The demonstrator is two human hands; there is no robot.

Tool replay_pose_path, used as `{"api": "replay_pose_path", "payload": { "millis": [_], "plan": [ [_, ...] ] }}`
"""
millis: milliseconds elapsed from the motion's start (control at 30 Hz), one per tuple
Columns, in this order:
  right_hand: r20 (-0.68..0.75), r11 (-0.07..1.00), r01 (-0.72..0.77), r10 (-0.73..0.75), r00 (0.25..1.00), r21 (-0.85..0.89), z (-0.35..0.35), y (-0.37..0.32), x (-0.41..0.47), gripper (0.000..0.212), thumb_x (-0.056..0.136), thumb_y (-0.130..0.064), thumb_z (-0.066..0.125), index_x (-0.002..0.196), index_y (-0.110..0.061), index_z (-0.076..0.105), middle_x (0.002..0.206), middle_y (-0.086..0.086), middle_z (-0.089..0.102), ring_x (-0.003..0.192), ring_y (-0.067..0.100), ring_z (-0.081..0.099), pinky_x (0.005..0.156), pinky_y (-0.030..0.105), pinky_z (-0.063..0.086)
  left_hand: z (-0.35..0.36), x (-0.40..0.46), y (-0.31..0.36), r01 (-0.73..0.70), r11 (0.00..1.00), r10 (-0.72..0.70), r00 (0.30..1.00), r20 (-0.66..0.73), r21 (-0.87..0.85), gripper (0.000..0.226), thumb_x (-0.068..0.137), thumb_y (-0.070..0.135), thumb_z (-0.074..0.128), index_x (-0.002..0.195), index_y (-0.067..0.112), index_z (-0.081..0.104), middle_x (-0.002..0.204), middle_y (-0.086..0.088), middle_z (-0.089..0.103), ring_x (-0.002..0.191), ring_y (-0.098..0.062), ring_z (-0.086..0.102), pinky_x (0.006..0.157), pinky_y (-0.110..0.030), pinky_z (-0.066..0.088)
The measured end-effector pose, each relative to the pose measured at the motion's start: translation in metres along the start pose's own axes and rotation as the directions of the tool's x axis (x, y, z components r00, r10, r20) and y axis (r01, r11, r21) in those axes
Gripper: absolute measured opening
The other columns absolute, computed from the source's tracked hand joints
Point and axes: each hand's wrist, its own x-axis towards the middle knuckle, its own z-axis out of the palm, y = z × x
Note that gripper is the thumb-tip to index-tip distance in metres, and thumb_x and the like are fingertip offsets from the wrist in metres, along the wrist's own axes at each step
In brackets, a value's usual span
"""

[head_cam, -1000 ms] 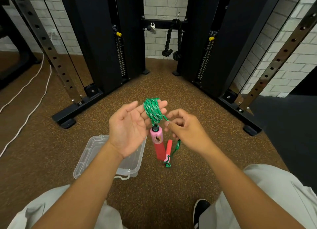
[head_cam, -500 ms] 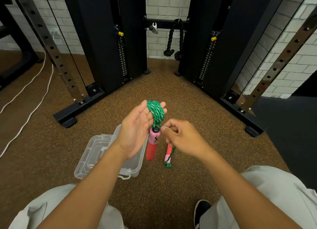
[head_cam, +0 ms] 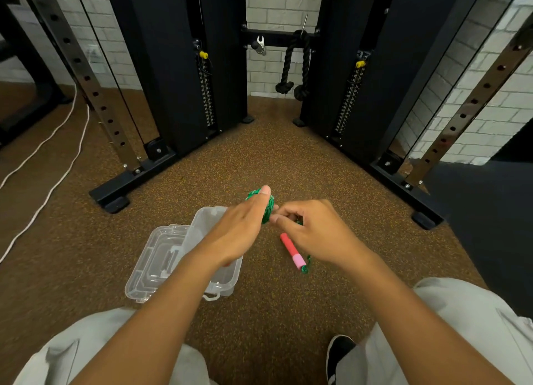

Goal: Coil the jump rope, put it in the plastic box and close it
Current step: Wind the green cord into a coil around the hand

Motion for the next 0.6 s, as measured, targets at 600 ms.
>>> {"api": "replay_pose_path", "payload": {
  "millis": [600],
  "plan": [
    [0.09,0.982,-0.07,0.054,0.995,0.178,-0.011,0.001,0.0,0.025,0.085,-0.044,0.075,0.079,-0.021,0.067,0.057,-0.003,0.061,0.045,0.007,0.045,0.048,0.013,0.036,-0.006,0.014,-0.015,0.096,0.977,-0.027,0.941,0.338,-0.19,0.113,0.076,0.096,0.003,0.086,0.012,0.078,0.078,-0.01,0.077,0.076,-0.029,0.067,0.101,-0.062,0.046]
  ]
}}
